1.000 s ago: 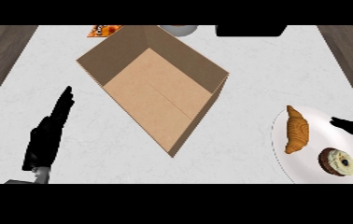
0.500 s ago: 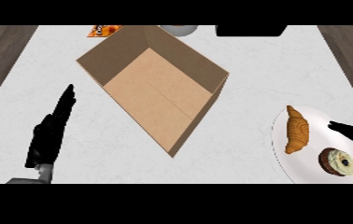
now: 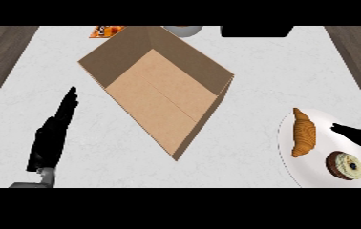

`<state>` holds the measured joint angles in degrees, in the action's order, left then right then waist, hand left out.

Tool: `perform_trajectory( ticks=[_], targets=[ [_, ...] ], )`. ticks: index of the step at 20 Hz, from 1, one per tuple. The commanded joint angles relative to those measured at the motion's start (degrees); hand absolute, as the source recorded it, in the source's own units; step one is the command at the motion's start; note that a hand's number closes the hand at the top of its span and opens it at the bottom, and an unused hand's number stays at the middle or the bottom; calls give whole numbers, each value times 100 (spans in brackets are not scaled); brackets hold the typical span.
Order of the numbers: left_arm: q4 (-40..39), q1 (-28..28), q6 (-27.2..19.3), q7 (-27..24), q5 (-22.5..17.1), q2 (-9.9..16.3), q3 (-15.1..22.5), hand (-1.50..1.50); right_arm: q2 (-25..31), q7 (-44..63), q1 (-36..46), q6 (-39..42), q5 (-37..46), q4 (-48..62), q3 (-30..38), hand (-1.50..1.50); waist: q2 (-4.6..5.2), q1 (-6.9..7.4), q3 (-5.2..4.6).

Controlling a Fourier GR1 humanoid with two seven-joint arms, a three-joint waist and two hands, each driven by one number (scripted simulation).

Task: Pick the cupcake from the plate and place it in the cardboard box

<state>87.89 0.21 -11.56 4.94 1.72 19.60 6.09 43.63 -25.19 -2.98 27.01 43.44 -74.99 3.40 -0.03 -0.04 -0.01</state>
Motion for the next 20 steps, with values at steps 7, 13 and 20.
perform_trajectory(
  ticks=[7, 13, 20],
  targets=[
    [298, 49, 408, 203, 129, -160, -365, 0, -708, 62, -92, -264, 576, 106, 40, -150, -2, 5, 1],
    [173, 96, 485, 78, 372, -423, -453, 0, -619, -393, 342, -286, 973, 729, 94, -150, 2, 18, 1],
    [-52, -137, 362, 37, 732, -708, -470, 0, -695, -387, -70, 76, 994, 306, 237, 150, -3, -14, -1]
  ],
)
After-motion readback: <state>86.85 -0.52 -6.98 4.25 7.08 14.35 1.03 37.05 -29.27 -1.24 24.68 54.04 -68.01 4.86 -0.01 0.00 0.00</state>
